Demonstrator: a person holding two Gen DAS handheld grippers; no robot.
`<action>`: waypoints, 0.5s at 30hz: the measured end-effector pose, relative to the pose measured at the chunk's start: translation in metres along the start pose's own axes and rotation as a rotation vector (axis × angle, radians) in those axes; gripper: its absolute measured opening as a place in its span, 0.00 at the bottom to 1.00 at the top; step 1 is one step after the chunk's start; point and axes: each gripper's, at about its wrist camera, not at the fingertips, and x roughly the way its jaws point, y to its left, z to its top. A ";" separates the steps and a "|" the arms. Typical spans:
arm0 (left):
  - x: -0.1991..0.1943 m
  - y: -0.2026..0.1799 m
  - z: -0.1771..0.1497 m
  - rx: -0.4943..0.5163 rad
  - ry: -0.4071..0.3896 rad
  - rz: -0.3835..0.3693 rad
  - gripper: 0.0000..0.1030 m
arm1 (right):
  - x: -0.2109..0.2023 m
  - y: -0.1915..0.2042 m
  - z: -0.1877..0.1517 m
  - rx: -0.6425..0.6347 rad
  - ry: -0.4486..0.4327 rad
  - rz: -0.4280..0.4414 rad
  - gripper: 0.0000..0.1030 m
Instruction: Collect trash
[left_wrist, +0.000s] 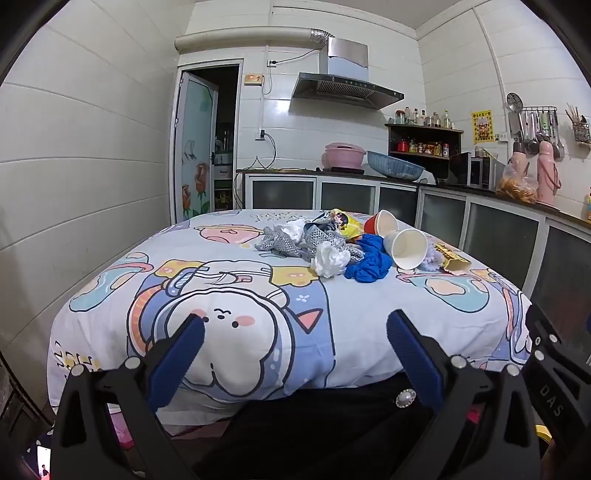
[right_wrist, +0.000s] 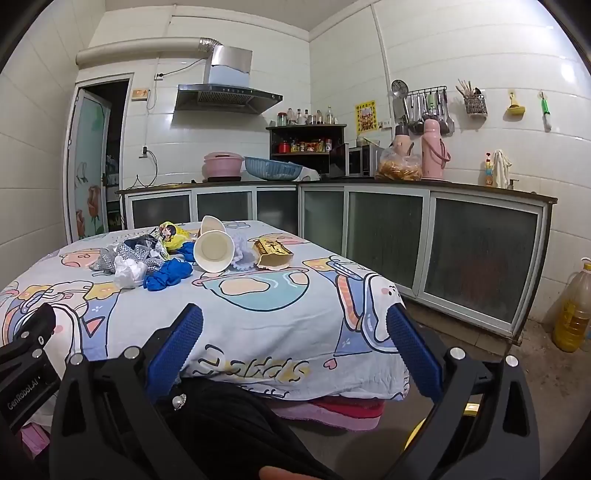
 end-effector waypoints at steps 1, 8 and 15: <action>0.000 0.000 0.000 -0.001 0.001 -0.001 0.93 | 0.000 0.000 0.000 -0.001 0.000 0.001 0.92; 0.000 0.000 0.000 -0.002 0.002 -0.003 0.93 | -0.002 -0.001 -0.001 -0.003 -0.006 0.002 0.92; 0.000 0.002 0.000 -0.004 -0.001 -0.003 0.93 | 0.002 -0.001 0.001 -0.002 0.010 0.000 0.92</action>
